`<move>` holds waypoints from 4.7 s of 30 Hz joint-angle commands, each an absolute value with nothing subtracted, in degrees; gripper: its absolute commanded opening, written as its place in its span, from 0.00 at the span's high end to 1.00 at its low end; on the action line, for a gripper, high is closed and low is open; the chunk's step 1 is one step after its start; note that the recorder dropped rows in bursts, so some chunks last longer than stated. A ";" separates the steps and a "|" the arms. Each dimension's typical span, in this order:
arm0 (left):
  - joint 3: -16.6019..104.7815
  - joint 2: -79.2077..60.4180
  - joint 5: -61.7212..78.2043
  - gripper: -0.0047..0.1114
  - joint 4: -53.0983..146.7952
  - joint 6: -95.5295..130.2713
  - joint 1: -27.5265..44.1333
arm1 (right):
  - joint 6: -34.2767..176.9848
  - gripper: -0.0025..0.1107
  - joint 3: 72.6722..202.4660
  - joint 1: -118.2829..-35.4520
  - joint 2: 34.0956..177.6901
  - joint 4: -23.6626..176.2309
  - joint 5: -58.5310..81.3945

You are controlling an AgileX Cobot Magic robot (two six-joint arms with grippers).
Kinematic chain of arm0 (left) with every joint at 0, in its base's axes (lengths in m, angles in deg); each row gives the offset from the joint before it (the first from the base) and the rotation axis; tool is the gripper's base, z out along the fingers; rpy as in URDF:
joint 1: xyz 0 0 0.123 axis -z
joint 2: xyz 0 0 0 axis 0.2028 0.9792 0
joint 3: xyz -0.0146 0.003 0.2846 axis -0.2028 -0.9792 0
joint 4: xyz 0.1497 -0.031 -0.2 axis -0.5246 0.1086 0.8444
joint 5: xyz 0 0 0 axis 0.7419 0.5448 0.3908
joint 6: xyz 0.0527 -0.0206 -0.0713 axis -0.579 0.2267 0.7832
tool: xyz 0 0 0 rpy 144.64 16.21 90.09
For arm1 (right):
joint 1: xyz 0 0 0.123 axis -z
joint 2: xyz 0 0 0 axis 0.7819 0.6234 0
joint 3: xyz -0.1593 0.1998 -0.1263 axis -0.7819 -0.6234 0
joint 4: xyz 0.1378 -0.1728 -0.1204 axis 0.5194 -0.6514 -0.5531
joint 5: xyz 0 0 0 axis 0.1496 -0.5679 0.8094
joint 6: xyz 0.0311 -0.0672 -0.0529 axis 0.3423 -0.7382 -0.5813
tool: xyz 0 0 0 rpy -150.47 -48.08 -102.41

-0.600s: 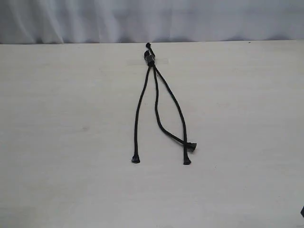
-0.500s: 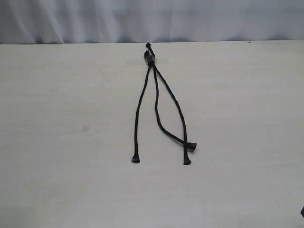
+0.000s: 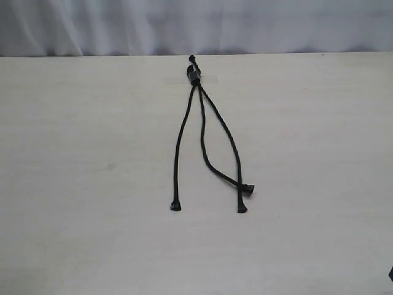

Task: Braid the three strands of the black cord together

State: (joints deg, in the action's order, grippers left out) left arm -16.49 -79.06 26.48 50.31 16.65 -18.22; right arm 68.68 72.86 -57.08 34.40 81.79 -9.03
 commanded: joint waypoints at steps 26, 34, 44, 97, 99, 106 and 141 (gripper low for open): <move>11.63 -51.38 31.98 0.96 48.82 33.02 -18.28 | 61.11 0.94 100.98 -56.94 64.71 86.77 -13.89; 32.72 -8.22 56.29 0.96 58.52 15.10 -17.65 | 47.49 0.94 119.83 -58.72 106.73 101.27 -22.95; 32.85 11.60 45.03 0.96 59.54 19.28 -4.07 | 59.44 0.90 140.99 -76.77 137.74 85.80 -30.00; 41.46 11.49 43.02 0.70 58.22 20.20 -3.97 | 74.29 0.57 151.30 -88.93 151.07 94.05 -27.71; 41.46 11.49 41.20 0.68 58.46 20.20 -3.97 | 78.85 0.57 151.30 -90.32 152.23 87.03 -28.96; 41.46 11.49 36.96 0.68 61.09 20.20 -3.97 | 86.44 0.65 151.30 -92.86 156.84 76.28 -29.28; 40.71 15.30 30.18 0.68 68.65 14.85 5.07 | 84.90 0.79 146.97 -79.24 155.91 66.78 -36.89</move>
